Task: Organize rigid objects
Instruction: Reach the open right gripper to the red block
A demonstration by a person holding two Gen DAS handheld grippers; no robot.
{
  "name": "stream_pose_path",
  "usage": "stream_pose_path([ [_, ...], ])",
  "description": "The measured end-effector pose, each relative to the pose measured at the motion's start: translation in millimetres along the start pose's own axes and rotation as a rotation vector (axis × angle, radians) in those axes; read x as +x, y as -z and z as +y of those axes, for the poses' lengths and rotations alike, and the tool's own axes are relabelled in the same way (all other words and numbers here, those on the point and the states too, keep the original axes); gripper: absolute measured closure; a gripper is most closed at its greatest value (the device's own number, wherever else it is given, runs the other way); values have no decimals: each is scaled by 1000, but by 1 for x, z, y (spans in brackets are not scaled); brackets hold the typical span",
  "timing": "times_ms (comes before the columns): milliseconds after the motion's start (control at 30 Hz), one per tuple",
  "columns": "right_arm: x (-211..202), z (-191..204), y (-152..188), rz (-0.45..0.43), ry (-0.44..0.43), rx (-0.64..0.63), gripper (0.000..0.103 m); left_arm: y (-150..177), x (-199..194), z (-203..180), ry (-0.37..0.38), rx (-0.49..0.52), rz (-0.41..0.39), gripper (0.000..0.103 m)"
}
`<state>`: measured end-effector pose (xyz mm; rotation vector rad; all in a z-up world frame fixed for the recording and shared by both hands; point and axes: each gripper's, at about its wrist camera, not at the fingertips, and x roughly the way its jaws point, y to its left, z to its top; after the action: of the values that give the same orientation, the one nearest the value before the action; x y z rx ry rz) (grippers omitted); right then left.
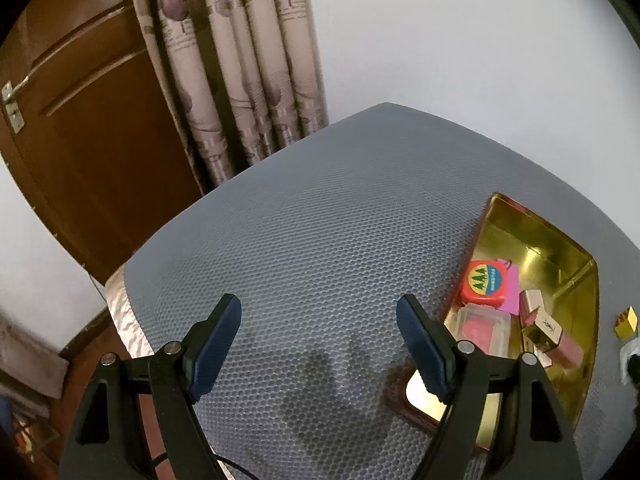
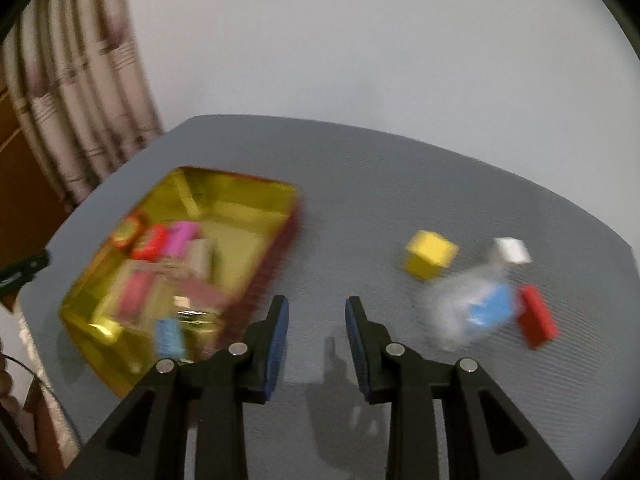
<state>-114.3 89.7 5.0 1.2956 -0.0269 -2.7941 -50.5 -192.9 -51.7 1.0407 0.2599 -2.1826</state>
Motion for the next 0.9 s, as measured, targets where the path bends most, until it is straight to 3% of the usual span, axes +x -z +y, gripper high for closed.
stream_pose_path([
  [133, -9, -58, 9, -17, 99, 55, 72, 3, -3, -8, 29, 39, -15, 25],
  [400, -13, -140, 26, 5, 209, 61, 61, 19, -22, -52, 126, 243, -103, 24],
  [600, -2, -172, 37, 25, 219, 40, 59, 33, -44, -73, 290, 338, -155, 19],
  [900, 26, -179, 38, 28, 170, -9, 59, 61, -67, -107, 448, 541, -187, 18],
])
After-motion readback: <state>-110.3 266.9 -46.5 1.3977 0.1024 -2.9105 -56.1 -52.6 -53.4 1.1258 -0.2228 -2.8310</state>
